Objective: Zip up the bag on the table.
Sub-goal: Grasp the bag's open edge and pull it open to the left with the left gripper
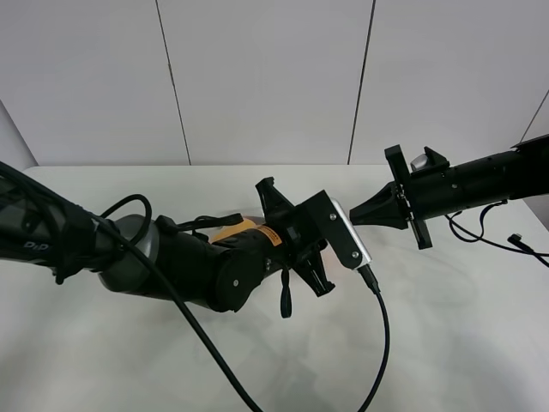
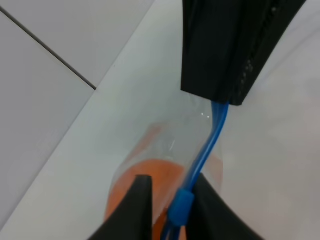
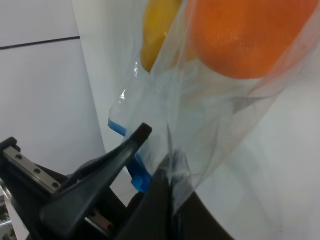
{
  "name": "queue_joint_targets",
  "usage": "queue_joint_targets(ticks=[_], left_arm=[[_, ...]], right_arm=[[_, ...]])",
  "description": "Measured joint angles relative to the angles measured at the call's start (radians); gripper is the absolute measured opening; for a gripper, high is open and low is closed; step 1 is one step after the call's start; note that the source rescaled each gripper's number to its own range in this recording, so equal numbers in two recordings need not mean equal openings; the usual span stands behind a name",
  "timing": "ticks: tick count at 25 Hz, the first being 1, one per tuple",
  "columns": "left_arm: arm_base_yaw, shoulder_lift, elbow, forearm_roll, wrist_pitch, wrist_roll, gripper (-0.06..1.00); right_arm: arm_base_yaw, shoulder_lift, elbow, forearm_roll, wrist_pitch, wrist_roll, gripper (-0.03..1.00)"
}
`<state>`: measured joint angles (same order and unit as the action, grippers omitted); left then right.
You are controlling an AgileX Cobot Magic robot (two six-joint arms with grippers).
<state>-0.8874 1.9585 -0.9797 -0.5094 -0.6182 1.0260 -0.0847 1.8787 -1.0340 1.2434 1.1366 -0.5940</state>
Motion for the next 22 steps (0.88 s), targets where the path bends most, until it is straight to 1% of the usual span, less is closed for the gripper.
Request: queue_joint_targets(ticks=[2, 4, 5, 14, 18, 22], left_arm=[[-0.001, 0.0, 0.0, 0.0, 0.0, 0.0, 0.11], [-0.003, 0.0, 0.0, 0.0, 0.001, 0.0, 0.02], [-0.003, 0.0, 0.0, 0.0, 0.003, 0.001, 0.0], [-0.003, 0.0, 0.0, 0.0, 0.001, 0.058, 0.0], [0.006, 0.0, 0.0, -0.005, -0.007, 0.102, 0.0], [0.023, 0.0, 0.024, -0.014, -0.049, 0.17, 0.0]], right_arm=[[0.0, 0.0, 0.0, 0.003, 0.0, 0.0, 0.0], [0.0, 0.0, 0.0, 0.004, 0.0, 0.0, 0.0], [0.0, 0.0, 0.0, 0.005, 0.0, 0.0, 0.0], [0.0, 0.0, 0.0, 0.005, -0.001, 0.0, 0.0], [0.0, 0.0, 0.0, 0.008, -0.001, 0.0, 0.0], [0.0, 0.0, -0.001, 0.018, -0.008, 0.0, 0.0]])
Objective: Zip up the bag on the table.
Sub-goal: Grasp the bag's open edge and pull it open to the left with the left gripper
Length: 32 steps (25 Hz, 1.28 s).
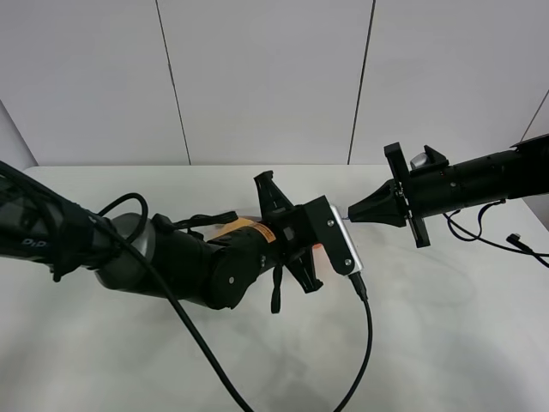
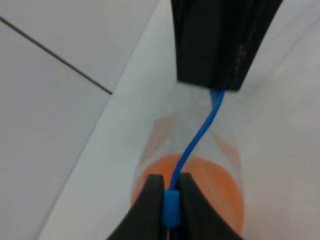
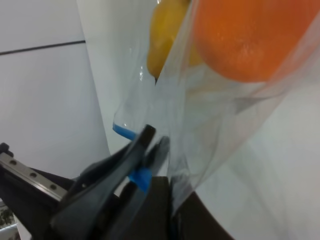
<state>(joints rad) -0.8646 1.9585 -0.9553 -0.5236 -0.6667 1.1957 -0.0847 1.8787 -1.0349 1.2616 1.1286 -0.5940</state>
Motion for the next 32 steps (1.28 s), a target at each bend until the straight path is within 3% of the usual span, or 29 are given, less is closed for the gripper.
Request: queue_joint_targets(ticks=[12, 32], left_arm=[[0.083, -0.001, 0.191, 0.003, -0.209, 0.035, 0.0], [0.379, -0.001, 0.251, 0.032, -0.23, 0.039, 0.0]], right_arm=[[0.008, 0.0, 0.0, -0.001, -0.008, 0.0, 0.0], [0.008, 0.0, 0.0, 0.002, -0.005, 0.001, 0.0]])
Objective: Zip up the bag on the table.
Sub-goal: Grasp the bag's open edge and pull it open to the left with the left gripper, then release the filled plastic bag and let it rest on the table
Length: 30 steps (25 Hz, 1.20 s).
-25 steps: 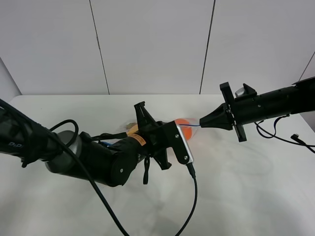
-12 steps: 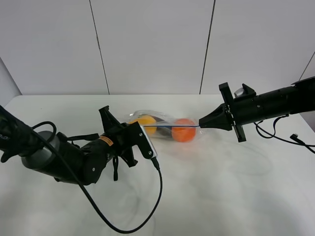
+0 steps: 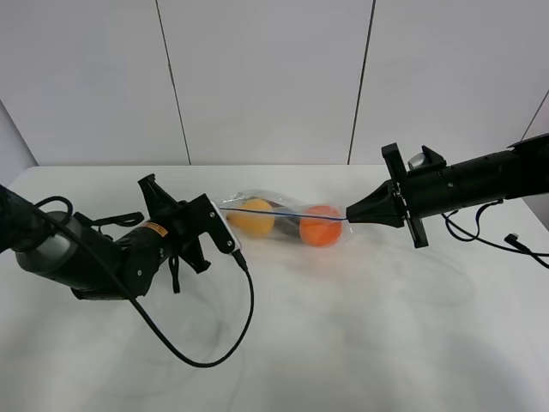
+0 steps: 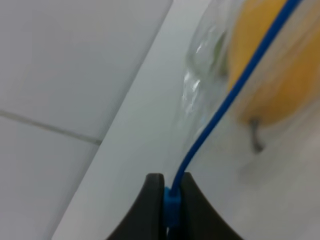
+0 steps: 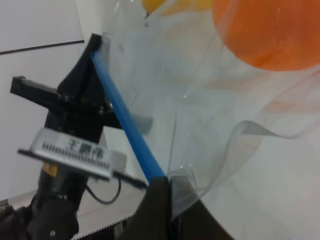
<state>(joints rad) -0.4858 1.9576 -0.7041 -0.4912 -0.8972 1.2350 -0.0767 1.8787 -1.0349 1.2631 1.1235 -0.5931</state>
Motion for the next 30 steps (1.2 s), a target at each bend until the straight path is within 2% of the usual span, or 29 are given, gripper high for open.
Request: queue_joint_targets(ticks=[4, 12, 14, 16, 19, 20, 21, 23, 26, 30], left_arm=[[0.037, 0.0, 0.004, 0.001, 0.002, 0.0, 0.0], [0.039, 0.0, 0.005, 0.024, 0.001, 0.0, 0.0], [0.044, 0.0, 0.005, 0.04, 0.001, -0.052, 0.05], [0.048, 0.0, 0.005, 0.039, 0.001, -0.126, 0.23], [0.053, 0.0, 0.005, 0.031, -0.001, -0.203, 0.66], [0.057, 0.0, 0.005, 0.031, 0.0, -0.218, 0.78], [0.063, 0.0, 0.005, 0.029, 0.002, -0.223, 0.86], [0.082, 0.0, 0.005, 0.009, 0.009, -0.229, 0.94], [0.134, 0.0, 0.005, -0.026, 0.026, -0.24, 0.98], [0.21, 0.0, 0.005, -0.04, 0.032, -0.346, 0.99]], right_arm=[[0.0, 0.0, 0.0, -0.001, 0.003, 0.002, 0.0], [0.0, 0.0, -0.001, -0.005, 0.004, 0.002, 0.0], [0.0, 0.0, -0.001, -0.005, 0.004, 0.002, 0.0], [0.0, 0.0, -0.001, -0.013, 0.004, 0.002, 0.0], [-0.001, 0.0, -0.001, -0.02, 0.004, 0.002, 0.0], [-0.002, 0.0, -0.001, -0.022, 0.004, 0.002, 0.0], [-0.002, 0.0, -0.001, -0.022, 0.004, 0.002, 0.0], [-0.003, 0.0, -0.001, -0.022, 0.004, 0.002, 0.0], [-0.003, 0.0, -0.001, -0.022, 0.005, 0.002, 0.0], [-0.003, 0.0, -0.001, -0.022, 0.005, 0.002, 0.0]])
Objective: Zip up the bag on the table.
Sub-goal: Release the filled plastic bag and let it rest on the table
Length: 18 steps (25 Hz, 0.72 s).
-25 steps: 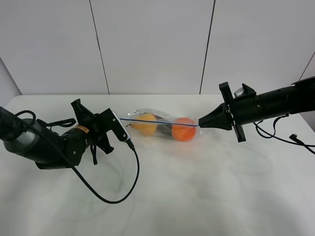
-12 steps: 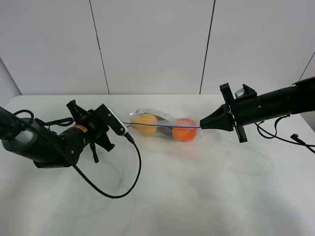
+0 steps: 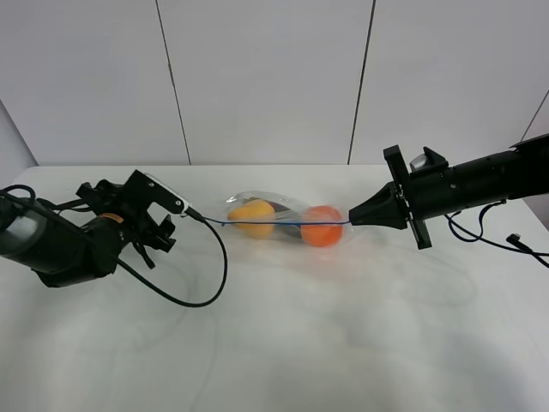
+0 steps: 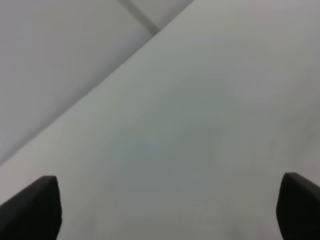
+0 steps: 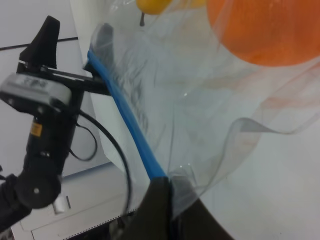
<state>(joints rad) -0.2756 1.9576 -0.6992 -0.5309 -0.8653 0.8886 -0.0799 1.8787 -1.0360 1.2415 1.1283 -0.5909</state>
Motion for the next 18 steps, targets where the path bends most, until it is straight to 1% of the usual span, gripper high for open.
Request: queue_joint_targets(ticks=[2, 4, 6, 8, 11, 12, 15, 18], left_arm=[[0.042, 0.0, 0.0, -0.003, 0.01, -0.088, 0.99], [0.078, 0.0, 0.0, -0.003, 0.045, -0.198, 0.99], [0.117, 0.0, -0.002, 0.01, 0.111, -0.292, 1.0], [0.153, 0.0, -0.016, 0.041, 0.201, -0.373, 1.0], [0.203, -0.015, -0.064, 0.08, 0.415, -0.438, 1.0], [0.219, -0.023, -0.09, 0.087, 0.481, -0.448, 1.0], [0.255, -0.043, -0.196, 0.093, 0.741, -0.454, 1.0], [0.269, -0.051, -0.333, 0.094, 1.093, -0.452, 1.0]], right_arm=[[0.0, 0.0, 0.0, -0.002, 0.0, 0.0, 0.0], [0.0, 0.0, 0.0, -0.002, 0.0, 0.0, 0.0], [0.0, 0.0, 0.0, -0.002, 0.0, 0.0, 0.0], [0.0, 0.0, 0.0, -0.002, 0.0, 0.0, 0.0], [0.0, 0.0, 0.0, -0.002, 0.0, 0.0, 0.0], [0.0, 0.0, 0.0, -0.002, 0.0, 0.0, 0.0], [-0.001, 0.0, 0.0, -0.003, 0.001, 0.0, 0.0], [-0.001, 0.0, 0.0, -0.003, 0.001, 0.0, 0.0]])
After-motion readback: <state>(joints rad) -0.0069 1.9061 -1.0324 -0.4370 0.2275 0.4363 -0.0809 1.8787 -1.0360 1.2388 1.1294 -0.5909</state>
